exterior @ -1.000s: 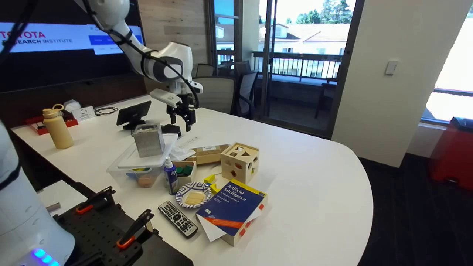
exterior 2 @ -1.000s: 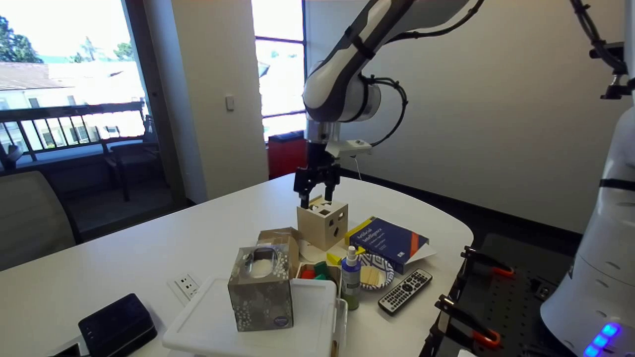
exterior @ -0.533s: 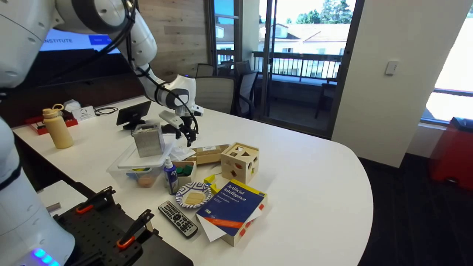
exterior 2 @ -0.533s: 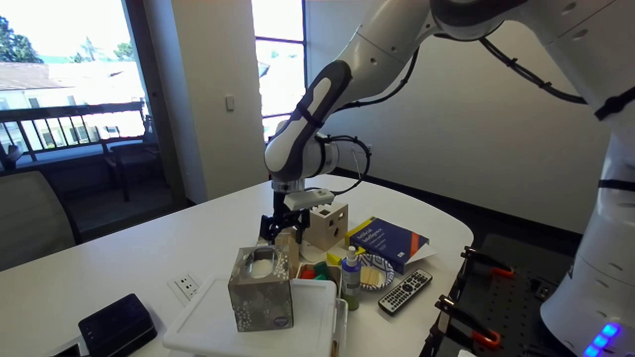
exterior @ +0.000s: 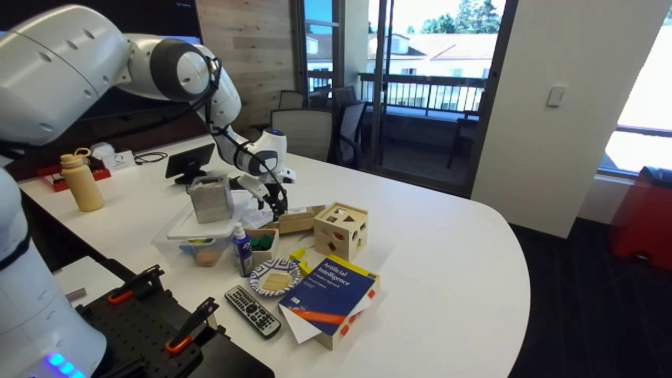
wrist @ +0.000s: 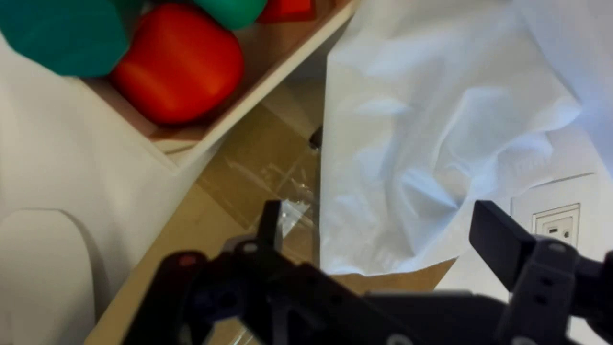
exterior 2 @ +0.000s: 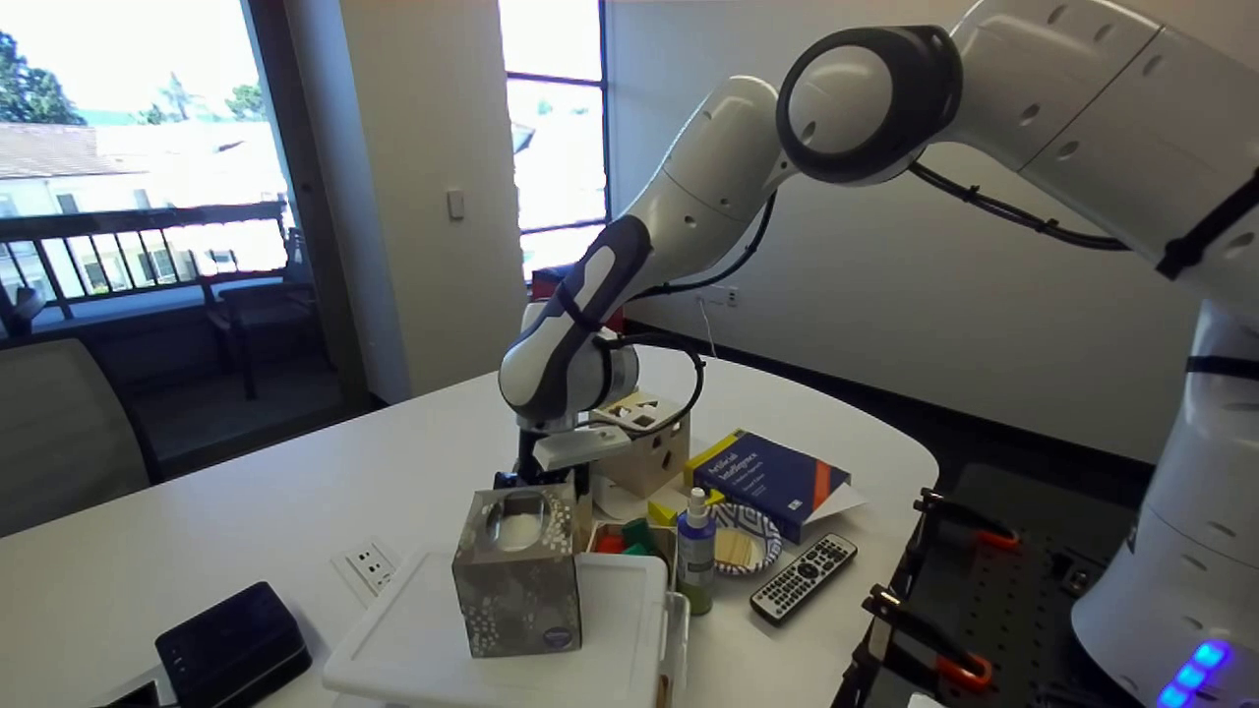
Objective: Wipe the book with the towel
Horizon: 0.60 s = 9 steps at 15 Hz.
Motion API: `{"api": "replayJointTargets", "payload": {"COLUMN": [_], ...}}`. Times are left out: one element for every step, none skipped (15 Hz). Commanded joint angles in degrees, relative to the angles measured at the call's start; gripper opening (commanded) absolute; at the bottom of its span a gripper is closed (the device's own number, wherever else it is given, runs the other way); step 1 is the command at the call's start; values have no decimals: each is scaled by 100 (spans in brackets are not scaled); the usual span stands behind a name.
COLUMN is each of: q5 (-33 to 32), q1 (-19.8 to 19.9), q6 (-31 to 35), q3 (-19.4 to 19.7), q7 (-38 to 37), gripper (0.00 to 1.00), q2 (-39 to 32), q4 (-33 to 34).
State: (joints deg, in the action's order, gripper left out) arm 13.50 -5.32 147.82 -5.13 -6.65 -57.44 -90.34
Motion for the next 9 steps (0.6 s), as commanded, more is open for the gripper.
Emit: {"api": "replayJointTargets", "payload": {"q5": [-99, -107, -116, -132, -143, -157, -164, -168, -165], "q1": [-104, -122, -144, -163, -175, -185, -185, -200, -199], "q6": [-180, -205, -232, -260, -295, -316, -313, -312, -305], "q3": [78, 85, 101, 119, 134, 147, 149, 164, 160], "q7": [-346, -366, -402, -459, -490, -544, -551, -581, -610], "gripper": [72, 71, 68, 61, 52, 45, 38, 29, 22], "q2": [-339, -385, -430, -455, -461, -461, -448, -425, -406], "q4": [517, 571, 622, 667, 692, 712, 714, 705, 696]}}
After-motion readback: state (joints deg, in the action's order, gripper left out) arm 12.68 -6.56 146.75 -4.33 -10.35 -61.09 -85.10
